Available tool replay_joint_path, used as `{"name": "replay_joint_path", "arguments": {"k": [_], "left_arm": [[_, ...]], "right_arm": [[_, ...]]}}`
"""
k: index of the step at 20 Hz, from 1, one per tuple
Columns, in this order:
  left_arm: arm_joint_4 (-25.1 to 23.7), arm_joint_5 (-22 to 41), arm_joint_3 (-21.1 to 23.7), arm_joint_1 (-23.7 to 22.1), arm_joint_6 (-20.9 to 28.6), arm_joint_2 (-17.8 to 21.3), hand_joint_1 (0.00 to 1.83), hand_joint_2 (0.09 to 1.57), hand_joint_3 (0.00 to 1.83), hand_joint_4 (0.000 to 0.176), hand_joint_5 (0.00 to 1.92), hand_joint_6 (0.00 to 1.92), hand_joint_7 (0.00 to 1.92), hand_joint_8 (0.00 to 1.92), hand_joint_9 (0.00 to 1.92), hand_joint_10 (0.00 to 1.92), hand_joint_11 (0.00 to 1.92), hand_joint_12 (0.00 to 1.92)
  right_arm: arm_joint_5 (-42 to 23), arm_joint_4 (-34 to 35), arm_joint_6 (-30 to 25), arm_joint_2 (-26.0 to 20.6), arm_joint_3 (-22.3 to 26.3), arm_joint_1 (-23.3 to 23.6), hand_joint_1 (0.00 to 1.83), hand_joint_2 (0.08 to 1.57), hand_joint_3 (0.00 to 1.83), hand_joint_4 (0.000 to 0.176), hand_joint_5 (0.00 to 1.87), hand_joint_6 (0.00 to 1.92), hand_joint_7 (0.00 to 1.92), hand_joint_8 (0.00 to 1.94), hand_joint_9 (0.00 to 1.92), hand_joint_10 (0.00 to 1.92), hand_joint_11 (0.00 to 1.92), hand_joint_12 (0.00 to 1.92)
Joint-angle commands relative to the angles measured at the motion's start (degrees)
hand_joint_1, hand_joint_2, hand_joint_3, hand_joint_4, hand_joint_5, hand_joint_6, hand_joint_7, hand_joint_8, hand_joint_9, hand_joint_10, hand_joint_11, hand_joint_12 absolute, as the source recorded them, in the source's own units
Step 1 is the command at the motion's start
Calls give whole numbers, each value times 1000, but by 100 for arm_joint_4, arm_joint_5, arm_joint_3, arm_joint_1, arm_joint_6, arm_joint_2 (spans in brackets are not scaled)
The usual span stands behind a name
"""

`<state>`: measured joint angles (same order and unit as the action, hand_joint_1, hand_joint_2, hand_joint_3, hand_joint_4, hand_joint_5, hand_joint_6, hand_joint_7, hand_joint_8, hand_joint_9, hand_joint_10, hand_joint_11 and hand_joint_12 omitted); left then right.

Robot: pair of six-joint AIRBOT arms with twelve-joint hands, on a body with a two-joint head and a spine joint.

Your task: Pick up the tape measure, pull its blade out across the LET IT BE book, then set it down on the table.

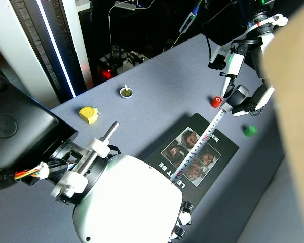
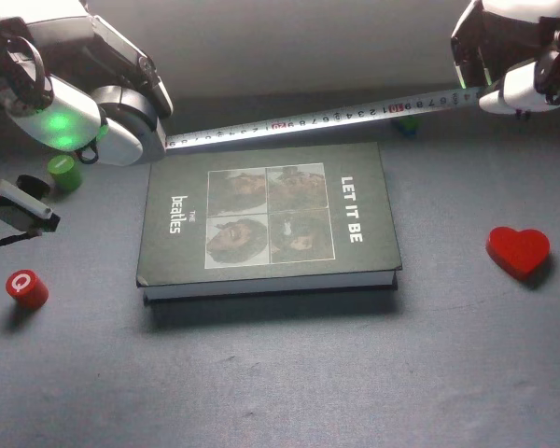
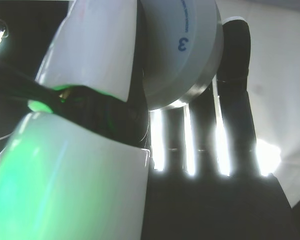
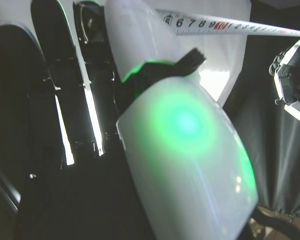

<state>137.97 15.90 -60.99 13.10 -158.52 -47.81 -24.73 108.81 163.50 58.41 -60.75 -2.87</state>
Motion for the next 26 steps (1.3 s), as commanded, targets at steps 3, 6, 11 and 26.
{"name": "replay_joint_path", "arguments": {"k": [3, 6, 11, 26], "left_arm": [[-141, -208, -32, -21, -29, 76, 1370, 1141, 0, 0, 911, 896, 937, 1121, 817, 1399, 728, 1375], [-140, -208, -31, -29, -12, 77, 1370, 1140, 0, 0, 932, 883, 923, 1134, 817, 1397, 731, 1375], [-140, -208, -29, -29, -5, 78, 1370, 1140, 0, 0, 929, 878, 926, 1134, 818, 1395, 717, 1374], [-133, -207, -23, -11, -3, 85, 1372, 1139, 0, 0, 916, 878, 927, 1128, 844, 1382, 733, 1368]], "right_arm": [[-147, -325, 135, -89, -70, 58, 1209, 1187, 0, 0, 703, 1317, 993, 1061, 945, 703, 739, 1289], [-132, -324, 136, -115, -79, 86, 1208, 1192, 1, 0, 688, 1334, 984, 1074, 937, 710, 741, 1292], [-124, -325, 161, -115, -94, 79, 1192, 1199, 0, 0, 693, 1369, 958, 1079, 915, 711, 723, 1295], [-121, -322, 188, -112, -110, 87, 348, 1103, 0, 0, 225, 0, 230, 0, 179, 0, 1, 637]]}}
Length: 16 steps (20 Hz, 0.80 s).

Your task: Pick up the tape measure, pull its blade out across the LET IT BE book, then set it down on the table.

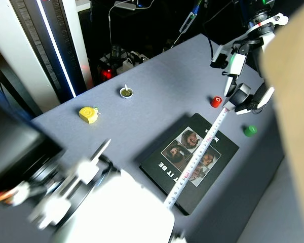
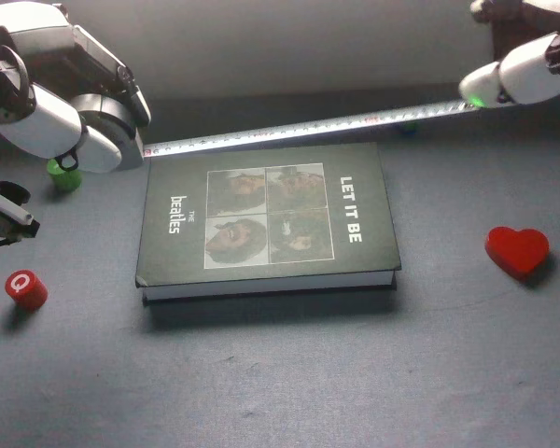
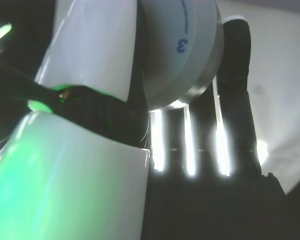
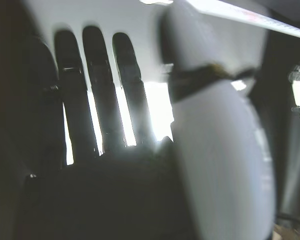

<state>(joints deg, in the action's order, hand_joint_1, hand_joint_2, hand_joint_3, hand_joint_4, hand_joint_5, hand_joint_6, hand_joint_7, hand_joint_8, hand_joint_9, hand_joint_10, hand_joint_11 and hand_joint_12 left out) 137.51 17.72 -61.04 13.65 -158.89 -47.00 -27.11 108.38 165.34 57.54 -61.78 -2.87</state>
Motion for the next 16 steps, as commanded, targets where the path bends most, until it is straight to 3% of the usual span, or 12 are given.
{"name": "replay_joint_path", "arguments": {"k": [1, 2, 3, 4, 5, 8, 12, 13, 16], "left_arm": [[-65, -388, -23, -28, 34, 4, 1372, 1138, 0, 0, 922, 870, 926, 1128, 844, 1382, 733, 1366], [-54, -388, -24, -19, 34, 4, 1372, 1138, 0, 0, 922, 870, 926, 1128, 844, 1382, 733, 1366], [11, -388, -25, 9, 34, 5, 1372, 1135, 0, 0, 929, 861, 930, 1117, 849, 1376, 751, 1353], [127, -390, -25, 72, 34, 6, 1372, 1135, 0, 0, 929, 861, 930, 1117, 849, 1376, 751, 1353], [174, -395, -27, 106, 34, 6, 1372, 1133, 0, 0, 937, 865, 939, 1106, 839, 1375, 750, 1346], [373, -606, -111, 297, 34, 0, 1372, 1132, 0, 0, 939, 863, 941, 1103, 840, 1373, 735, 1337], [484, -899, -349, 544, 36, -98, 1372, 1133, 0, 0, 932, 867, 958, 1096, 824, 1375, 728, 1338], [515, -1034, -455, 619, 36, -147, 1371, 1137, 1, 0, 908, 901, 956, 1101, 819, 1385, 723, 1347], [660, -1287, -742, 851, 35, -314, 1370, 1143, 0, 0, 876, 945, 953, 1101, 820, 1390, 727, 1356]], "right_arm": [[159, -275, -4, -27, 40, 88, 316, 1091, 0, 0, 199, 1, 202, 0, 144, 1, 0, 546], [169, -275, -4, -28, 54, 86, 316, 1091, 0, 0, 199, 1, 202, 0, 144, 1, 0, 546], [192, -275, -4, -35, 82, 83, 90, 1066, 0, 0, 60, 0, 86, 0, 41, 0, 0, 418], [225, -274, -3, -45, 139, 82, 90, 1066, 0, 0, 60, 0, 86, 0, 41, 0, 0, 418], [240, -273, -3, -53, 176, 82, 3, 981, 0, 11, 1, 0, 2, 0, 1, 0, 0, 316], [296, -272, -29, -78, 428, 61, 0, 935, 0, 35, 0, 0, 0, 0, 0, 0, 0, 209], [496, -279, -29, -118, 761, 47, 0, 931, 0, 37, 0, 0, 0, 0, 0, 0, 0, 132], [643, -504, -284, -146, 834, 29, 0, 929, 0, 37, 0, 0, 0, 0, 0, 0, 0, 187], [600, -2800, -2301, -274, 1118, -88, 0, 930, 0, 37, 0, 0, 0, 0, 0, 0, 0, 199]]}}
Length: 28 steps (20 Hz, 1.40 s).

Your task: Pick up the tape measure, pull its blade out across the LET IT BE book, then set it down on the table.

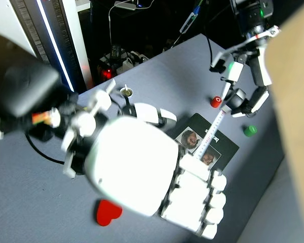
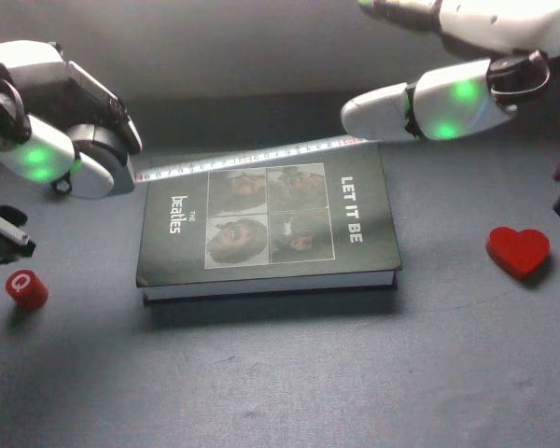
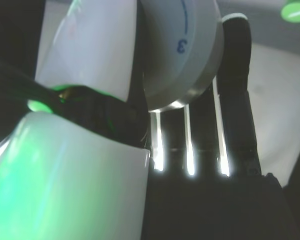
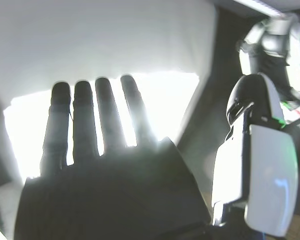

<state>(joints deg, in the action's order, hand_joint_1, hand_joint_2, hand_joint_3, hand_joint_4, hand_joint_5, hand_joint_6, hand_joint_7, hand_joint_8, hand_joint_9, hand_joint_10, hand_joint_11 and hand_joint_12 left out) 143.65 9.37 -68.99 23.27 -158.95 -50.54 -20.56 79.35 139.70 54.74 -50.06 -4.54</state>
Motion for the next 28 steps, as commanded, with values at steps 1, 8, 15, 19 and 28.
{"name": "replay_joint_path", "arguments": {"k": [1, 8, 15, 19, 28], "left_arm": [[94, -562, -55, 6, 41, -25, 1370, 1143, 0, 0, 881, 943, 950, 1103, 820, 1390, 727, 1356], [19, -1218, -442, 661, 40, -164, 1370, 1138, 0, 0, 922, 894, 934, 1125, 826, 1378, 740, 1357], [-43, -1482, -811, 814, 45, -365, 1370, 1141, 0, 0, 898, 919, 936, 1122, 830, 1380, 755, 1356], [-43, -1577, -941, 913, 50, -413, 1370, 1141, 0, 0, 899, 916, 937, 1119, 830, 1384, 738, 1351], [-34, -1794, -1204, 1096, 50, -443, 1370, 1138, 0, 0, 914, 918, 935, 1109, 831, 1377, 729, 1358]], "right_arm": [[-145, -496, -301, -53, 89, 75, 0, 930, 0, 36, 0, 0, 0, 0, 0, 0, 0, 197], [-861, -516, -874, -314, 831, -67, 0, 958, 6, 35, 0, 0, 0, 0, 0, 0, 0, 257], [-836, -519, -1175, -265, 937, -276, 0, 971, 7, 30, 0, 0, 0, 0, 0, 0, 0, 280], [-840, -543, -1175, -240, 993, -327, 0, 981, 7, 29, 0, 0, 0, 0, 0, 0, 0, 269], [-859, -600, -1161, -214, 1070, -381, 0, 995, 5, 27, 0, 0, 0, 0, 0, 0, 0, 339]]}}
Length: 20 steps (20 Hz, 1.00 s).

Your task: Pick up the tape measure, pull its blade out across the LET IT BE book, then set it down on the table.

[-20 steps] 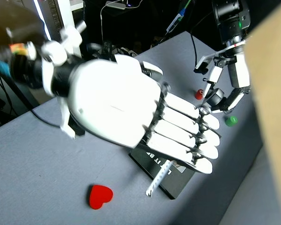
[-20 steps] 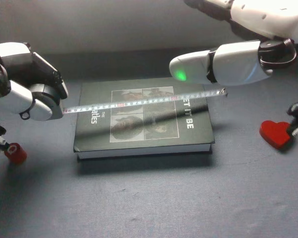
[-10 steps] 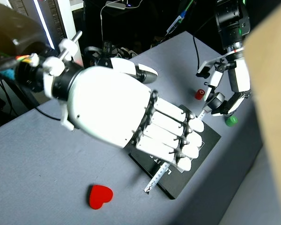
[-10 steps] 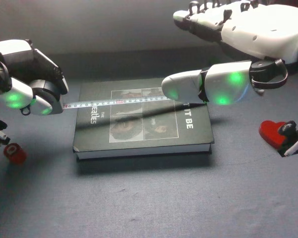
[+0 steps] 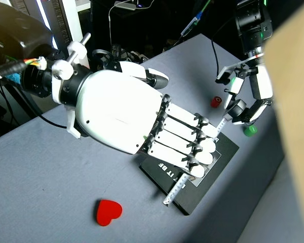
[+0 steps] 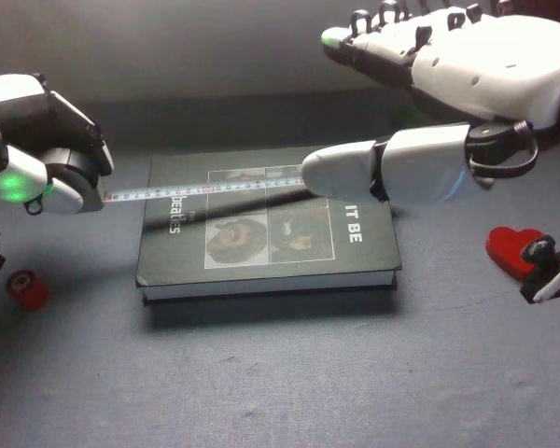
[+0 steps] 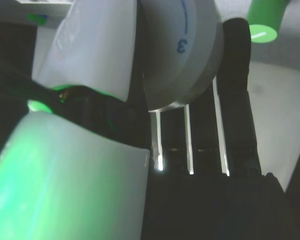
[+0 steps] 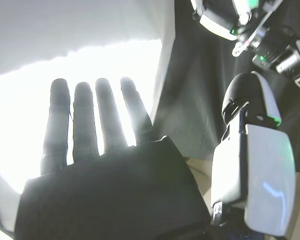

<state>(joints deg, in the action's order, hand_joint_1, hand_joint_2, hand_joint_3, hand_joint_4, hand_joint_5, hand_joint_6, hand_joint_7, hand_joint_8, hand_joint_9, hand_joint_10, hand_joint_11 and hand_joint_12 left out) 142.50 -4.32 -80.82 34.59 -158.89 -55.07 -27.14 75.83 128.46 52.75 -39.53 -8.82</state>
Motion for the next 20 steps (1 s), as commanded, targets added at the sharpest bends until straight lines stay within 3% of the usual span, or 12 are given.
{"name": "replay_joint_path", "arguments": {"k": [1, 20], "left_arm": [[82, -450, -33, -4, 44, 10, 1370, 1138, 0, 0, 914, 918, 935, 1109, 830, 1378, 729, 1358], [304, -725, -195, 476, 41, 6, 1372, 1136, 0, 0, 905, 892, 949, 1099, 841, 1375, 730, 1361]], "right_arm": [[-200, -255, -37, -14, 26, 44, 0, 995, 5, 26, 0, 0, 0, 0, 0, 0, 0, 339], [-175, -329, -40, -10, 37, 29, 0, 1014, 4, 22, 0, 0, 0, 0, 0, 0, 0, 302]]}}
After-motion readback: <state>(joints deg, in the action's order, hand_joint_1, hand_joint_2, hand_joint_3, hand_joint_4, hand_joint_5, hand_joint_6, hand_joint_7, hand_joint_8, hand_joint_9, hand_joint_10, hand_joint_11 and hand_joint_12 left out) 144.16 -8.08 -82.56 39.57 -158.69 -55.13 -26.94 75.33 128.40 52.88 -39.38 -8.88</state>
